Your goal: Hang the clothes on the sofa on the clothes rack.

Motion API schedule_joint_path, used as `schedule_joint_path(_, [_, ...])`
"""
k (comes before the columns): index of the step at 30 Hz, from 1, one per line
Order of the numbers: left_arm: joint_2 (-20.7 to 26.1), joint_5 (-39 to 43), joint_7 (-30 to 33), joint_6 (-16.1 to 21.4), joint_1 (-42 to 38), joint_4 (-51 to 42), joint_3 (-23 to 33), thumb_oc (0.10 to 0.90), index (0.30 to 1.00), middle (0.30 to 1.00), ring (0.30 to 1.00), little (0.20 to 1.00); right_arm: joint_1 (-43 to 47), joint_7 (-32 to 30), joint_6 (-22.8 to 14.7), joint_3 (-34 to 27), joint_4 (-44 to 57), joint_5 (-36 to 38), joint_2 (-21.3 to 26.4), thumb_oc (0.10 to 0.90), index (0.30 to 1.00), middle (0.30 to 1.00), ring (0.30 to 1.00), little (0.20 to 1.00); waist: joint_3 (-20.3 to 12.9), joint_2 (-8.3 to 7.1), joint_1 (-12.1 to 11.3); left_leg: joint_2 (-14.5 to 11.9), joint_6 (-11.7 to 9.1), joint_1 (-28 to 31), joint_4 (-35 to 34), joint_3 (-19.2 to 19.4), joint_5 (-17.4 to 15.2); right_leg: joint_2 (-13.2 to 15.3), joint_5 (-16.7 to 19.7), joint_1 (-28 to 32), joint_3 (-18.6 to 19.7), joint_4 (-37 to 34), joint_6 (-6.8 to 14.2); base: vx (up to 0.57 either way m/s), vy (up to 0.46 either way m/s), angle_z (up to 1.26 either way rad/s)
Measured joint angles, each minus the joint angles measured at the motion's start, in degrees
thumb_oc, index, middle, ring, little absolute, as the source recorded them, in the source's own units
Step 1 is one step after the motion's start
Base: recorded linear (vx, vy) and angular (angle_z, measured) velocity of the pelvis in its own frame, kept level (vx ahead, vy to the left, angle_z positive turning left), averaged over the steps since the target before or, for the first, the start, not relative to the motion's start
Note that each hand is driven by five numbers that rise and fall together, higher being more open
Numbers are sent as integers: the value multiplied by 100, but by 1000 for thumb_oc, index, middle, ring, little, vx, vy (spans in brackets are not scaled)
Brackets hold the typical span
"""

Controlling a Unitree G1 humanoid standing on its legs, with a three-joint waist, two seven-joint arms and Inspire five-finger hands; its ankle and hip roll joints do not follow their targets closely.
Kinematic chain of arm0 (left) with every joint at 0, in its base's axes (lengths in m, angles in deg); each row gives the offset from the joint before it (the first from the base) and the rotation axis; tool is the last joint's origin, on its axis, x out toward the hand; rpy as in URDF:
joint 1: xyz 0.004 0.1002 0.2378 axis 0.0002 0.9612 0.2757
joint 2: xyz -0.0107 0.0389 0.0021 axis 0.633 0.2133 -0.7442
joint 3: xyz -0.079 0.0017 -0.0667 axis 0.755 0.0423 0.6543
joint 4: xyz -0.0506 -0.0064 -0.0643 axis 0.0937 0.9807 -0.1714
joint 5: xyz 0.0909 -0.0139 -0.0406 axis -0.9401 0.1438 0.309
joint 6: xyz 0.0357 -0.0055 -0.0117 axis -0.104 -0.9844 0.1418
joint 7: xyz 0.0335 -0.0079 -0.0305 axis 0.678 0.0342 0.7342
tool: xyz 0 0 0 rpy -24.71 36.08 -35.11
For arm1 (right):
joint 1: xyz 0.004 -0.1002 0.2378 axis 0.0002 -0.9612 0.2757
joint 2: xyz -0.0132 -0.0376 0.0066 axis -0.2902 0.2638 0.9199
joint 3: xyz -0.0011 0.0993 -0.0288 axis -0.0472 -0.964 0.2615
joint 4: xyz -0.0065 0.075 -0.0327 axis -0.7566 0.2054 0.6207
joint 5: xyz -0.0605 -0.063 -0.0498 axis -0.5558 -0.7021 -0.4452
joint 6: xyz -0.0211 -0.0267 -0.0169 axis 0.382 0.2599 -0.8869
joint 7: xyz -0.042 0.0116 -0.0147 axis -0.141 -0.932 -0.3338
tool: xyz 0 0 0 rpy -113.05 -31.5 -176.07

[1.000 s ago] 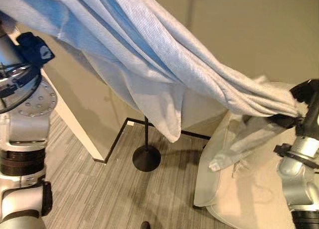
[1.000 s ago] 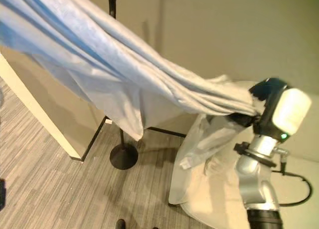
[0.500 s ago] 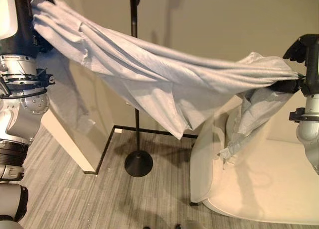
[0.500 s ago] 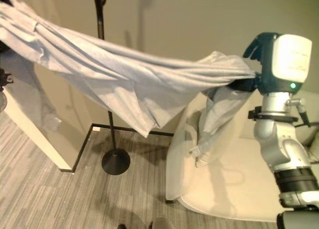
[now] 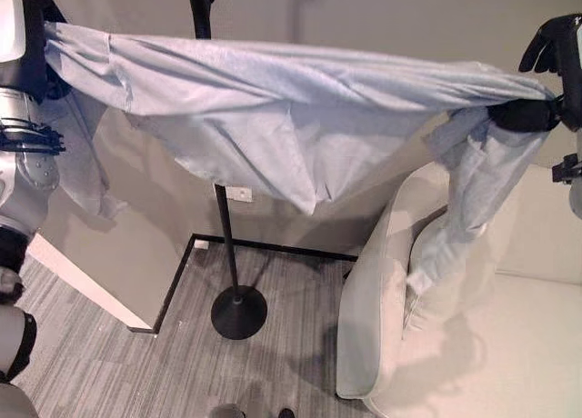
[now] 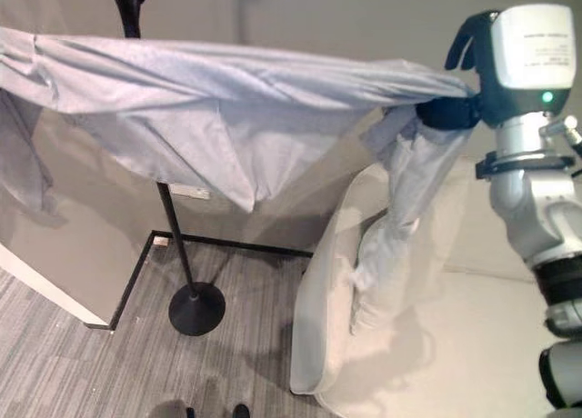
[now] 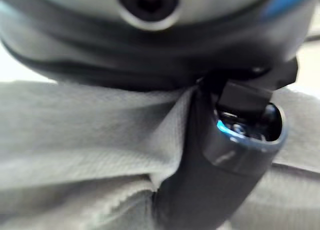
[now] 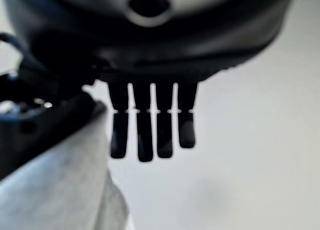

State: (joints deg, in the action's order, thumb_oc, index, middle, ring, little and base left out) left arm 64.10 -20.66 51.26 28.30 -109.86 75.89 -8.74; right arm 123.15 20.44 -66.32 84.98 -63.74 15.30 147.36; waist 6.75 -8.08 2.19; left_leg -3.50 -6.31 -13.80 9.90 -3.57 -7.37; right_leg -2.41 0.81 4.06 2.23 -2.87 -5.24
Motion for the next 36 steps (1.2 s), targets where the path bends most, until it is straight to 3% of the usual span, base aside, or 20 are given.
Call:
schedule_joint_path(1, [-1, 18, 3, 10, -18, 47, 8, 400, 300, 300, 300, 300, 209, 3, -17, 210, -64, 6, 123, 400, 300, 300, 300, 300, 55, 76, -32, 87, -127, 8, -693, -327, 215, 26, -5, 22, 35, -2, 14, 194, 172, -39])
schedule_joint_path(2, [-8, 79, -8, 34, -41, 49, 10, 400, 300, 300, 300, 300, 300, 6, -30, 265, -99, 43, 190, 400, 300, 300, 300, 300, 114, 174, -32, 169, -26, -1, -1231, -377, 573, 45, -57, 110, 40, -20, 112, 199, 177, -30])
schedule_joint_path(4, [-8, 110, -20, 47, -35, 141, 8, 400, 300, 300, 300, 300, 350, 55, -31, 443, -109, 82, 198, 400, 300, 300, 300, 300, 101, 261, -53, 168, 215, 69, -1023, -150, 754, 29, -142, 321, 124, -91, 219, 170, 144, -33])
schedule_joint_path(5, [-16, 125, -27, 60, -35, 192, 9, 400, 300, 300, 300, 300, 414, 69, -38, 576, -97, 81, 225, 400, 300, 300, 300, 300, 79, 406, -43, 137, 232, 257, -931, -75, 776, -61, -228, 454, 126, -114, 319, 199, 133, -31])
schedule_joint_path(6, [-11, 235, -28, 59, -60, 265, 23, 400, 300, 300, 300, 300, 433, 54, -53, 599, -84, 94, 229, 400, 300, 300, 300, 300, 61, 513, 28, 160, 389, 385, -1062, -153, 1497, -88, -390, 598, 127, -105, 429, 194, 133, -19])
schedule_joint_path(7, [-11, 235, -28, 59, -60, 265, 23, 400, 300, 300, 300, 300, 433, 54, -53, 599, -84, 94, 229, 400, 300, 300, 300, 300, 61, 513, 28, 160, 389, 385, -1062, -153, 1497, -88, -390, 598, 127, -105, 429, 172, 121, -19])
schedule_joint_path(8, [-12, 292, -64, 92, -81, 444, 17, 400, 300, 300, 300, 300, 795, 63, -55, 859, -173, 124, 240, 400, 300, 300, 300, 300, 7, 438, 149, 374, 487, 576, -1231, 53, 1669, 199, -554, 643, 136, -104, 629, 84, 71, -22])
schedule_joint_path(9, [-12, 352, -99, 91, -93, 550, 42, 400, 300, 300, 300, 300, 989, 50, -61, 866, -173, 145, 241, 400, 300, 300, 300, 300, 1, 435, 163, 532, 573, 580, -1257, 107, 1790, 366, -589, 658, 140, -120, 693, 109, 99, -22])
schedule_joint_path(12, [-15, 348, -189, 97, -72, 535, 43, 400, 300, 300, 300, 300, 1050, 52, -63, 842, -287, 183, 247, 400, 300, 300, 300, 300, -1, 432, 165, 743, 841, 670, -1402, 161, 1833, 587, -634, 621, 103, -39, 856, 83, 83, -6])
schedule_joint_path(13, [-42, 331, -194, 109, 17, 535, 127, 400, 300, 300, 300, 300, 918, 97, -62, 788, -317, 192, 245, 400, 300, 300, 300, 300, 4, 440, 157, 779, 909, 761, -1477, 164, 1821, 636, -678, 571, 84, 72, 1012, 88, 63, -7])
schedule_joint_path(15, [-349, 326, -155, 102, 606, 362, 935, 400, 300, 300, 300, 300, 83, 140, -83, -91, -141, 201, -131, 400, 300, 300, 300, 300, 16, 463, 92, 763, 1019, 941, -1498, 208, 1740, 652, -795, 569, 116, 44, 1231, 60, 38, -12])
schedule_joint_path(19, [-683, 261, -276, 52, 1944, -225, 1526, 400, 300, 300, 300, 300, -1687, 299, -72, -1043, 710, 269, -452, 400, 300, 300, 300, 300, 17, 476, 29, 843, 1012, 1163, -1502, 229, 1554, 667, -428, 371, 107, -177, 1056, 34, 3, -1])
schedule_joint_path(20, [-1134, 203, -237, -96, 2825, -912, 2455, 400, 300, 300, 300, 300, -2724, 366, -18, -2012, 1369, 104, -925, 400, 300, 300, 300, 300, -8, 488, -32, 846, 997, 1208, -1502, 264, 1504, 657, -333, 477, 123, -245, 1045, 32, -19, 2])
schedule_joint_path(23, [-2003, 66, -235, -338, 4178, -2123, 3137, 400, 300, 300, 300, 300, -4031, 391, 18, -2685, 1965, -76, -1622, 400, 300, 300, 300, 300, -2, 490, -133, 820, 981, 1208, -1502, 258, 1478, 626, -333, 491, 113, -246, 1043, 42, -22, 3])
schedule_joint_path(25, [-2411, -12, -289, -295, 4539, -2012, 2955, 400, 300, 300, 300, 300, -4251, 540, 76, -2568, 1941, -95, -2087, 400, 300, 300, 300, 300, 0, 493, -138, 787, 971, 1210, -1503, 244, 1466, 594, -339, 488, 112, -245, 1043, 24, -35, -3])
schedule_joint_path(26, [-2974, 1, -275, -334, 4667, -1908, 3046, 400, 300, 300, 300, 300, -4258, 549, 129, -2504, 1979, -67, -2782, 400, 300, 300, 300, 300, -3, 479, -136, 753, 936, 1231, -1504, 253, 1442, 566, -345, 504, 130, -248, 1032, 16, -22, -9])
schedule_joint_path(28, [-3114, 3, -407, -362, 4774, -1896, 2882, 400, 300, 300, 300, 300, -4278, 690, 73, -2244, 1974, -78, -2905, 400, 300, 300, 300, 300, 5, 477, -133, 725, 924, 1202, -1505, 266, 1449, 554, -356, 466, 125, -247, 1012, 11, -47, -7])
schedule_joint_path(31, [-3866, 424, -274, -477, 4862, -1984, 3134, 400, 300, 300, 300, 300, -4205, 654, 106, -2076, 1879, 356, -3979, 400, 300, 300, 300, 300, -1, 463, -122, 708, 905, 1266, -1508, 271, 1459, 519, -374, 529, 132, -249, 980, 10, -21, -3])
schedule_joint_path(34, [-4341, 923, -282, -469, 4868, -1982, 2906, 400, 300, 300, 300, 300, -4171, 804, 17, -1135, 1521, 843, -4607, 400, 300, 300, 300, 300, 1, 466, -129, 688, 877, 1251, -1509, 245, 1467, 506, -367, 527, 129, -249, 868, -6, -19, 4])
schedule_joint_path(36, [-4480, 1079, -290, -455, 4874, -1991, 2726, 400, 300, 300, 300, 300, -4188, 1013, 11, -636, 1434, 975, -4705, 400, 300, 300, 300, 300, 5, 472, -148, 683, 861, 1234, -1508, 218, 1483, 507, -360, 515, 121, -248, 851, -14, -22, 5])
